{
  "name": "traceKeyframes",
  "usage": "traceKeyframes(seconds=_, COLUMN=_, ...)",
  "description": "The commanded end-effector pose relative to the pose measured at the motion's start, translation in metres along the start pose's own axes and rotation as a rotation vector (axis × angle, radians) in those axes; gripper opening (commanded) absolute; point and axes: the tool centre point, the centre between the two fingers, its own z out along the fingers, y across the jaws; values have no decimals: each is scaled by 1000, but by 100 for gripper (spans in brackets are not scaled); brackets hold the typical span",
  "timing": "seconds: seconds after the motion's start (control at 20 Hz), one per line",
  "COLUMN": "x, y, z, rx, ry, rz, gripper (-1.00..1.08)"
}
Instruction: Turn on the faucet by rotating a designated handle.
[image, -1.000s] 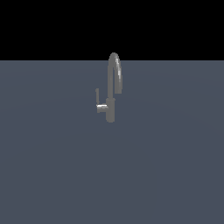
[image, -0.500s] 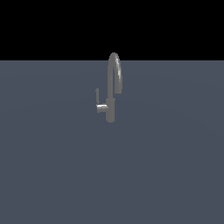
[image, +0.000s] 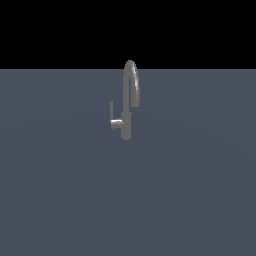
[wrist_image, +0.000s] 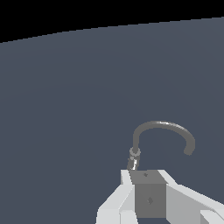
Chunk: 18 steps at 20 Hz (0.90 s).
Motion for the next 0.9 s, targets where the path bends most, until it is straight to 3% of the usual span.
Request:
traceKeyframes(seconds=0.0, x=-15, y=-11, z=36, rx=-31, ry=4, rz=34, gripper=-100)
traceKeyframes(seconds=0.35, x=-55, y=-23, z=150, rx=-129, ry=0, rz=134, gripper=-100)
traceKeyframes(seconds=0.85, x=-97, y=-5, z=278, rx=-248, ry=-26, rz=253, gripper=-100)
